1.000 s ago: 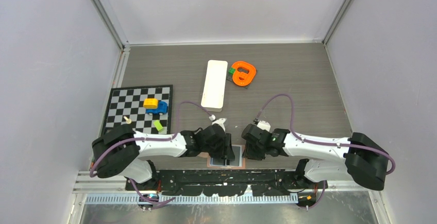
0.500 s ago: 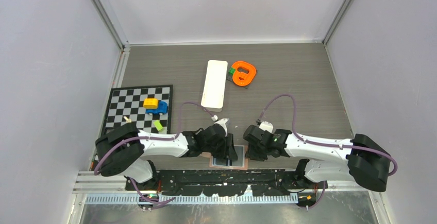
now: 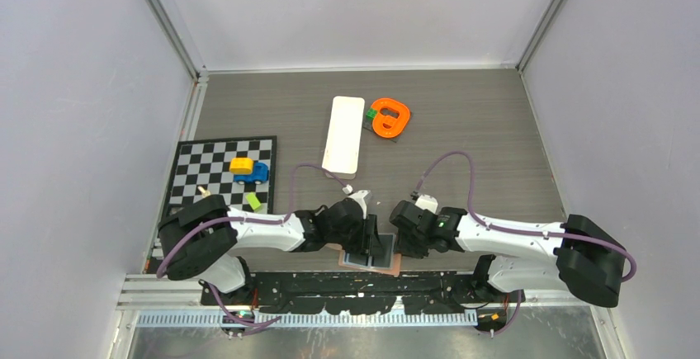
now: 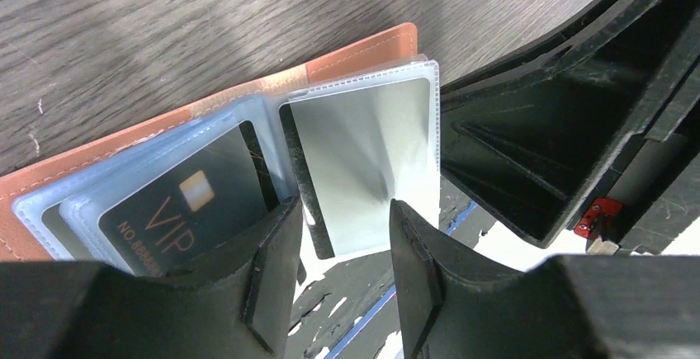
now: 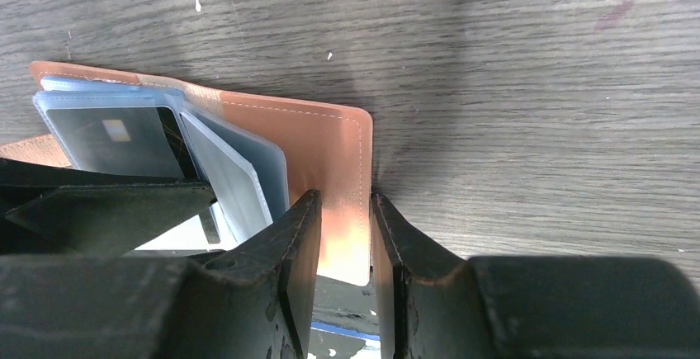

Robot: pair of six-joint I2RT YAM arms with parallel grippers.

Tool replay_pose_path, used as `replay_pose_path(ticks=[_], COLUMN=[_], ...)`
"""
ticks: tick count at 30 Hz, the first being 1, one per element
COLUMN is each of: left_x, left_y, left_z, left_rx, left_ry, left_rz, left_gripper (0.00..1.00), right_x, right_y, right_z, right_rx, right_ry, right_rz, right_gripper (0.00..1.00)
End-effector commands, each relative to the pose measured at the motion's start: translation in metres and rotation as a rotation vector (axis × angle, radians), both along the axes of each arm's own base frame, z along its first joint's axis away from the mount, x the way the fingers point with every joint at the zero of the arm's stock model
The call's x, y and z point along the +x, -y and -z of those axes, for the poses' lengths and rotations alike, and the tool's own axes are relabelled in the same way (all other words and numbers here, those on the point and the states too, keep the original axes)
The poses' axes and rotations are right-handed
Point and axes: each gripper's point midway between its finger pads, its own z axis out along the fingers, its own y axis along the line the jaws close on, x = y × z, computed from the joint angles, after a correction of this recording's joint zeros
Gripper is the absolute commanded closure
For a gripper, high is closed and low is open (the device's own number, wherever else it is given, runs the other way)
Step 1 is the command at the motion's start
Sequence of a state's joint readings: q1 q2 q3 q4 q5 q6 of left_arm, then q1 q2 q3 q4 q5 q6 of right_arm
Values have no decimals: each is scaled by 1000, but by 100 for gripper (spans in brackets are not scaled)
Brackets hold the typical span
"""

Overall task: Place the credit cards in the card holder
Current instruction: Insert the credit card into the card holder.

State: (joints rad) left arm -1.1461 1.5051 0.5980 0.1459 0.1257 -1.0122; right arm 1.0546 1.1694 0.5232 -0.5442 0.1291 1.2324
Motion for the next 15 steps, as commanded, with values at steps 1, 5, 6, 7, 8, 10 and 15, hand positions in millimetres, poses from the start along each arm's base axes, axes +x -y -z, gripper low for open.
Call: replay_pose_path(ticks=[1, 5, 6, 7, 8, 10, 15], left_x=[-2, -1, -1, -1, -1, -1, -3], left_y=[4, 5, 6, 6, 6, 7, 10], left_z=[2, -2, -4, -5, -5, -6, -10], left_rx=[-5, -22, -30, -35, -38, -50, -84], left_ry=[12, 23, 26, 27, 28, 29, 37], left_rz=[26, 24, 26, 26, 27, 31, 44], left_gripper=[55, 55, 55, 55, 55, 55, 55], right_x=[6, 4, 4, 4, 4, 4, 4], right_y=[-3, 1, 1, 2, 1, 2, 2], right_z=[1, 5, 6, 7, 7, 8, 9], right_rx=[8, -11, -13, -17, -18, -22, -28], right_ry=[23, 15, 14, 12, 12, 9, 7], right_rz=[27, 32, 32, 33, 32, 32, 30], right_gripper=[66, 66, 66, 66, 66, 66, 66])
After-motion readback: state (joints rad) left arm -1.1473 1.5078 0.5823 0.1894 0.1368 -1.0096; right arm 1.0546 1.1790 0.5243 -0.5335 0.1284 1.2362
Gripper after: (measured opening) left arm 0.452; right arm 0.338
